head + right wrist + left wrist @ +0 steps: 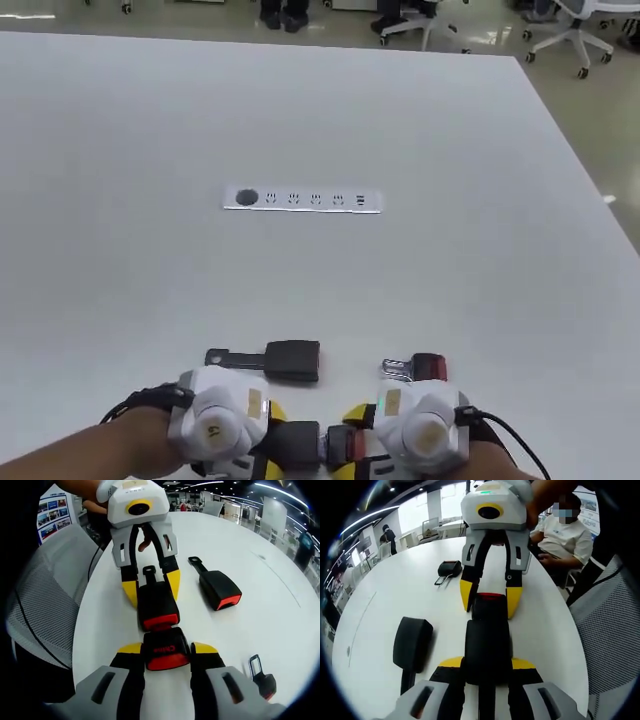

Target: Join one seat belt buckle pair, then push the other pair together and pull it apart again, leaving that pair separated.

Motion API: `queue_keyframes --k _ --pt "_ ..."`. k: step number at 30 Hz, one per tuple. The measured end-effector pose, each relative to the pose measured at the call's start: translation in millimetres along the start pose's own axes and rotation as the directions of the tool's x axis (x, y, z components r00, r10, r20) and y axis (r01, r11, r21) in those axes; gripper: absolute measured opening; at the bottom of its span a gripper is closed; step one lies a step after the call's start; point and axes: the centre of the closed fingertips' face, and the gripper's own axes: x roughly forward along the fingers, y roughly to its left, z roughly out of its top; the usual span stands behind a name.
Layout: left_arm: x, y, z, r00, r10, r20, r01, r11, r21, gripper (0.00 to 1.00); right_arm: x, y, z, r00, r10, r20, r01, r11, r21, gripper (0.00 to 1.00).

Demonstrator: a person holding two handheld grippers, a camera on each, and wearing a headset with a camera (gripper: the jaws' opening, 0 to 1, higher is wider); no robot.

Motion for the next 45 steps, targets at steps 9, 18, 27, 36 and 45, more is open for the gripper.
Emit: queue_keyframes --k 9,18,27,36,45 --pt "2.2 -3.5 0.2 0.9999 -0.014 0.001 0.014 1.000 0.020 0.33 0.1 3.6 2.4 0.9999 0.009 0.005 -0.009 1.000 -0.012 0.33" --pt "2.8 -6.6 0.5 0.9997 -0.026 0.004 0.026 0.999 0.032 0.33 -0.7 4.9 3.6 0.9994 0.018 0.031 -0.017 1.000 -0.014 0.33" --pt "2.0 -8.1 -0.6 0.9986 -0.043 0.030 0.042 0.998 0.036 0.33 -3.6 6.3 3.8 0.9959 0.023 0.088 -0.022 1.000 -0.019 0.32" --pt "1.5 -8.5 -0.9 0.9970 -0.053 0.056 0.051 0.998 0.038 0.33 -6.5 7.4 4.7 0.9869 0.036 0.158 -0.034 0.999 -0.017 0.32" --pt "1.5 -8.2 -3.1 0.9945 -0.066 0.081 0.063 0.997 0.036 0.32 -10.5 9.6 5.9 0.9774 0.044 0.207 -0.042 0.999 -0.016 0.31"
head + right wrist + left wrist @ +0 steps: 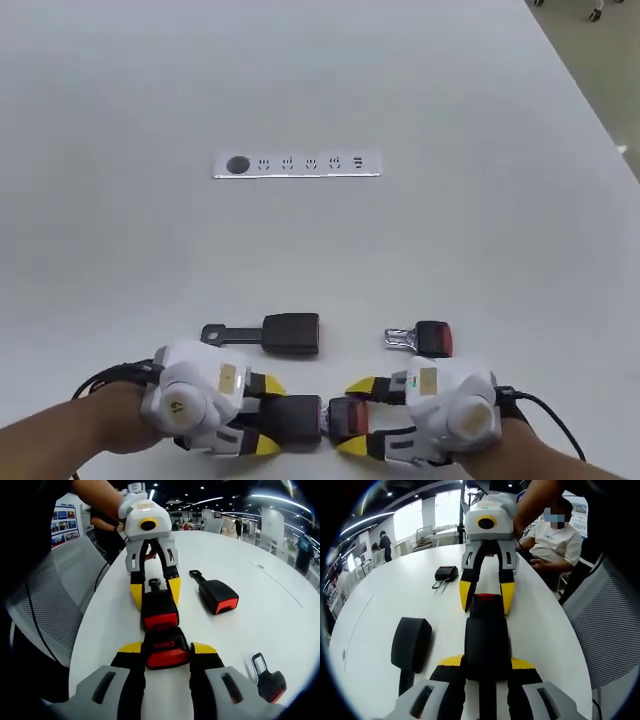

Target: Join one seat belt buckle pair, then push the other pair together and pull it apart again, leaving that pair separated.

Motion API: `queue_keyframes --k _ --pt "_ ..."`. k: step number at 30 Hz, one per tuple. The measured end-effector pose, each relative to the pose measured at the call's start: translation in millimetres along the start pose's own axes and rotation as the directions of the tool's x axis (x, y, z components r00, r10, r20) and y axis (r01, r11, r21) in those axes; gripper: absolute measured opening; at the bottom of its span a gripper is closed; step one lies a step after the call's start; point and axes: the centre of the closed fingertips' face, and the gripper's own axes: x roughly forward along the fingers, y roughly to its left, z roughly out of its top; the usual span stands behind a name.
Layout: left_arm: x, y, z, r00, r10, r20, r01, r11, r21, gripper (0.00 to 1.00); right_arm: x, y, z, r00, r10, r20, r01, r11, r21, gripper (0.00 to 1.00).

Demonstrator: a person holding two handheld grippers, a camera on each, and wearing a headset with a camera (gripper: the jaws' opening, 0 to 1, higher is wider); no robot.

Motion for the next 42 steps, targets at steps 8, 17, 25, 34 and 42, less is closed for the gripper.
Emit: queue_keyframes --k 8,17,25,34,42 --pt "-1.1 -0.2 -0.5 0.9999 -0.011 0.007 0.011 1.000 0.010 0.32 -2.1 0.1 1.2 0.9997 0.001 0.025 -0.001 1.000 0.003 0.31" --pt "-2.2 -0.1 -0.2 0.9998 -0.015 0.012 0.015 1.000 0.011 0.32 -3.2 -0.7 2.8 0.9992 -0.002 0.040 0.002 1.000 0.004 0.31" --pt "-2.8 0.1 -0.1 0.9998 -0.015 0.013 0.015 1.000 0.006 0.32 -3.1 -1.5 3.7 0.9987 -0.004 0.050 0.004 1.000 0.004 0.32" --pt "-2.5 -0.2 0.9 0.9996 -0.011 -0.028 0.011 1.000 0.014 0.33 -1.2 -2.6 4.4 0.9998 -0.008 0.018 0.008 1.000 -0.014 0.33" --pt "-2.9 -0.1 1.5 0.9983 -0.003 -0.058 0.004 1.000 0.017 0.34 0.3 -3.4 3.5 0.9990 -0.035 -0.029 0.033 0.998 -0.044 0.35"
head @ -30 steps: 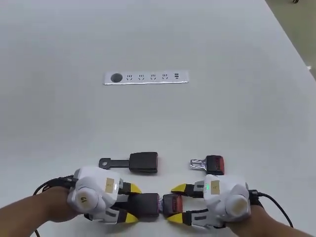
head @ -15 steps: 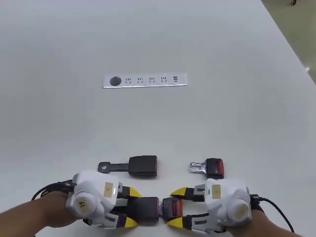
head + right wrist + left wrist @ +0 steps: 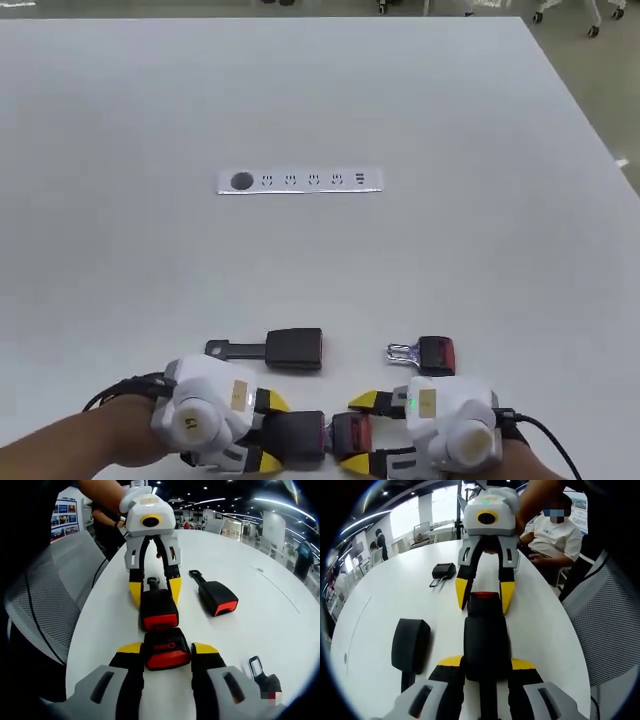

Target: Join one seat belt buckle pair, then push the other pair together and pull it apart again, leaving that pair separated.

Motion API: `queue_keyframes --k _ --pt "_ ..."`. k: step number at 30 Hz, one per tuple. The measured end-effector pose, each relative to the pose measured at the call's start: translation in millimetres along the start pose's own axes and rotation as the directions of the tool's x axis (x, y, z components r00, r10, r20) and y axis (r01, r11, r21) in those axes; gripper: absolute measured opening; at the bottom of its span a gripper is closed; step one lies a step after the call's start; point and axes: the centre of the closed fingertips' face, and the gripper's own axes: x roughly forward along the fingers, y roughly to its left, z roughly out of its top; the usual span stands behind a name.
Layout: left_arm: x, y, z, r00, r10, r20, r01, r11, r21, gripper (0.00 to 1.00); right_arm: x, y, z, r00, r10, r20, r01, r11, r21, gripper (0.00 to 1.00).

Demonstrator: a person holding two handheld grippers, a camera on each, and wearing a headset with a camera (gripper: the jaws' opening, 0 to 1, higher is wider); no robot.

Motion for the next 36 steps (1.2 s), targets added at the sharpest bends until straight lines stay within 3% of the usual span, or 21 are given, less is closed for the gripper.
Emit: queue_keyframes --k 3,4,6,8,10,18,28,36 --pt "0.2 -0.3 0.8 1.0000 0.000 -0.009 0.000 1.000 0.003 0.34 1.9 -0.2 -1.3 0.9999 -0.004 -0.013 0.004 1.000 0.002 0.35" --pt "0.3 -0.7 0.7 0.9999 -0.001 -0.016 0.001 1.000 0.002 0.35 2.0 0.0 -7.3 0.9987 -0.004 -0.051 0.003 1.000 -0.009 0.37" --pt "0.0 -5.9 1.2 0.9995 -0.025 -0.016 0.025 0.999 -0.033 0.40 6.1 4.8 -4.0 0.9994 0.005 -0.033 -0.003 0.999 0.038 0.48" --pt "-1.2 -5.7 3.0 0.9999 -0.012 -0.004 0.012 0.995 -0.100 0.53 6.5 1.2 0.7 0.9998 -0.015 -0.009 0.016 0.999 0.052 0.59" --pt "-4.7 -4.8 5.1 0.9999 -0.004 0.009 0.005 0.994 -0.106 0.60 5.8 -1.8 3.3 0.9993 -0.038 0.004 0.038 0.997 0.065 0.66" --pt "-21.5 1.0 13.1 0.9978 0.052 0.042 -0.045 0.988 -0.149 0.68 -3.2 -2.7 14.3 0.9973 -0.069 0.025 0.067 0.994 0.089 0.67" --pt "-42.4 13.5 22.5 0.9912 0.121 0.054 -0.111 0.981 -0.159 0.70 -24.5 -16.6 24.9 0.9920 -0.114 0.055 0.108 0.988 0.110 0.70" --pt "-58.9 32.0 36.2 0.9783 0.194 0.074 -0.179 0.970 -0.166 0.71 -53.3 -46.1 23.5 0.9823 -0.175 0.066 0.166 0.979 0.122 0.72"
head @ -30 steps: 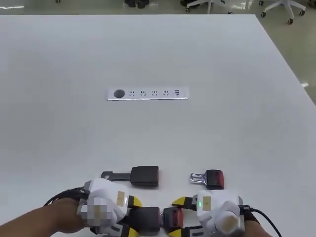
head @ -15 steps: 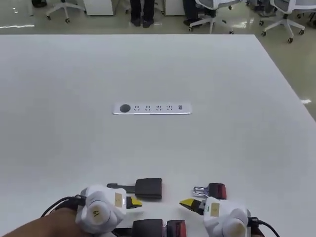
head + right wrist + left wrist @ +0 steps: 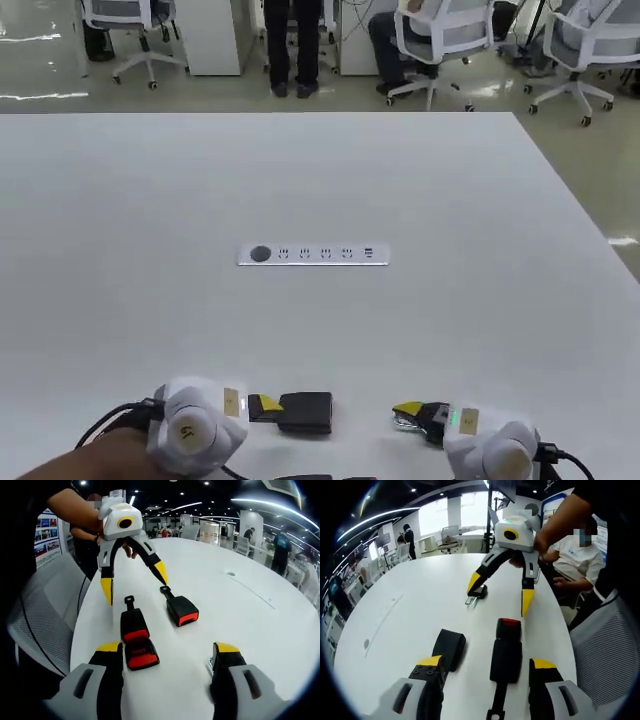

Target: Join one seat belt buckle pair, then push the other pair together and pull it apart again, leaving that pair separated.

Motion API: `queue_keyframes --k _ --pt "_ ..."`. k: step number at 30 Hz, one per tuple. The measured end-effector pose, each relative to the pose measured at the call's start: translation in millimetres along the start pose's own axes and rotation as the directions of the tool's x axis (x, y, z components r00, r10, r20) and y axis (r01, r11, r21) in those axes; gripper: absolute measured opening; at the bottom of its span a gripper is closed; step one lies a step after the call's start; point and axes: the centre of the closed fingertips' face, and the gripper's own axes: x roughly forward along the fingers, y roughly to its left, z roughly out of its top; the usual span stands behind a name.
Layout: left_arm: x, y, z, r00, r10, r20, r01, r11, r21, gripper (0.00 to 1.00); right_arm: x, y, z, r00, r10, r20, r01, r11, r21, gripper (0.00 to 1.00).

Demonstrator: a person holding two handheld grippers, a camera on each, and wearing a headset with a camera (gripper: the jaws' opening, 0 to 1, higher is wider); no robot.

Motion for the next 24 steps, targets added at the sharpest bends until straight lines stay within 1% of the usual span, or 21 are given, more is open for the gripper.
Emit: queue_keyframes --k 4,5,7,10,13,17,20,21,24 --pt "-2.3 6.0 6.0 0.9999 0.011 0.006 -0.011 1.000 0.000 0.72 -10.7 -16.2 5.1 0.9994 -0.031 0.012 0.031 0.999 0.006 0.72" --pt "-3.4 9.4 7.0 0.9999 0.015 0.006 -0.015 1.000 -0.002 0.72 -12.5 -21.9 3.8 0.9992 -0.038 0.012 0.038 0.999 0.005 0.72" --pt "-4.9 12.2 10.4 0.9998 0.017 0.014 -0.017 1.000 -0.014 0.72 -15.7 -27.8 2.6 0.9992 -0.040 0.008 0.040 0.999 -0.009 0.73" --pt "-5.9 18.9 14.6 0.9995 0.029 0.015 -0.029 1.000 -0.010 0.72 -23.3 -40.4 0.9 0.9988 -0.049 -0.001 0.049 0.999 -0.012 0.74" --pt "-4.4 26.6 18.6 0.9993 0.031 0.021 -0.031 0.999 -0.008 0.72 -27.1 -50.9 -3.4 0.9985 -0.055 -0.008 0.055 0.998 -0.013 0.74" --pt "-0.1 37.0 20.1 0.9994 0.033 0.011 -0.033 0.999 0.004 0.72 -32.2 -63.2 -10.0 0.9985 -0.050 -0.020 0.050 0.999 -0.004 0.73" --pt "4.0 43.6 18.7 0.9995 0.030 0.005 -0.030 0.999 0.012 0.72 -33.9 -73.1 -19.7 0.9982 -0.047 -0.037 0.047 0.999 0.006 0.73" --pt "6.3 46.6 17.8 0.9996 0.027 0.003 -0.027 1.000 0.012 0.72 -35.3 -73.5 -19.3 0.9981 -0.046 -0.041 0.046 0.999 0.009 0.73" --pt "12.8 51.2 15.9 0.9998 0.020 -0.007 -0.020 1.000 0.009 0.71 -34.9 -78.3 -26.4 0.9979 -0.036 -0.055 0.037 0.999 0.025 0.72"
